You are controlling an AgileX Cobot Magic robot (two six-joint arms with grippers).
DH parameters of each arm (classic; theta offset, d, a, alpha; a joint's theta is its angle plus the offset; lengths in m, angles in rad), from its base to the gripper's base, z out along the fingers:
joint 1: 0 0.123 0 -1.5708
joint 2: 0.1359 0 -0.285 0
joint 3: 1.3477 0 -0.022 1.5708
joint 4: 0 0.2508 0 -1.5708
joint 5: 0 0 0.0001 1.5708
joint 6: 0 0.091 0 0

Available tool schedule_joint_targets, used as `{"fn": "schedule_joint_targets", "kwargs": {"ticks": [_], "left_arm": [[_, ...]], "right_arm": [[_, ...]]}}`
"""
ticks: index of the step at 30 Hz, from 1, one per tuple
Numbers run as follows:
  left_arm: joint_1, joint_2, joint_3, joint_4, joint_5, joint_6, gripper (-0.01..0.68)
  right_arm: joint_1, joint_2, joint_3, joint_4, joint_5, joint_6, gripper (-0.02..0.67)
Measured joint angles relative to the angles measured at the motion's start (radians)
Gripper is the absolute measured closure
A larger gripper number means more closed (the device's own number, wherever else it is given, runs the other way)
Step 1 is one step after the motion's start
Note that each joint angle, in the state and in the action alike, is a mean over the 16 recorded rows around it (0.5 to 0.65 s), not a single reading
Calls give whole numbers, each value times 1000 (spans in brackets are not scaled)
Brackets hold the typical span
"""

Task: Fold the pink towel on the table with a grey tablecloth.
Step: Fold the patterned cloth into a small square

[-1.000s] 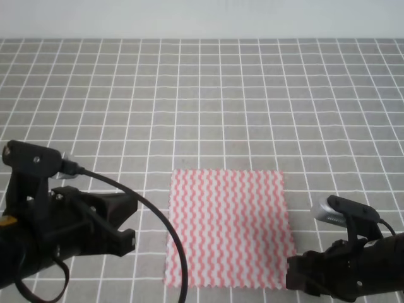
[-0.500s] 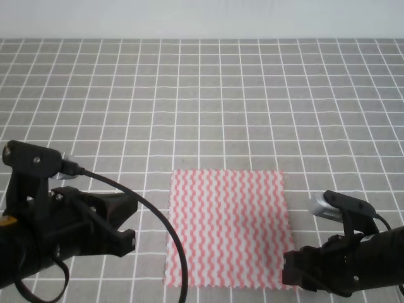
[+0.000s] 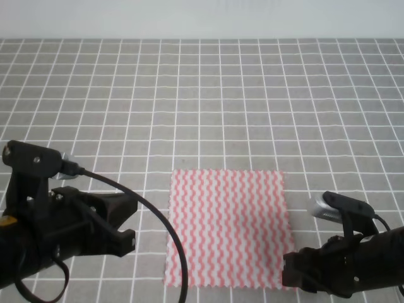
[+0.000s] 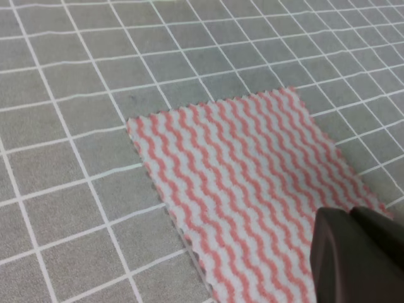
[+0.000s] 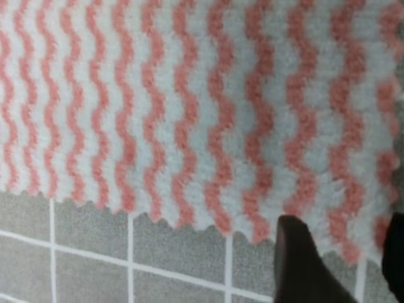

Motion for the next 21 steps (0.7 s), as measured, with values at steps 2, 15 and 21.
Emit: {"fn": "schedule_joint_targets", "kwargs": {"ticks": [2, 15, 21], "left_arm": [[0, -1, 0, 0, 0, 0, 674], [0, -2, 0, 0, 4, 0, 674], [0, -1, 0, 0, 4, 1, 674]], "right_arm": [[0, 3, 0, 1, 1, 0, 382], [0, 24, -3, 6, -13, -2, 464], [0, 26, -3, 8, -19, 0, 557]]}}
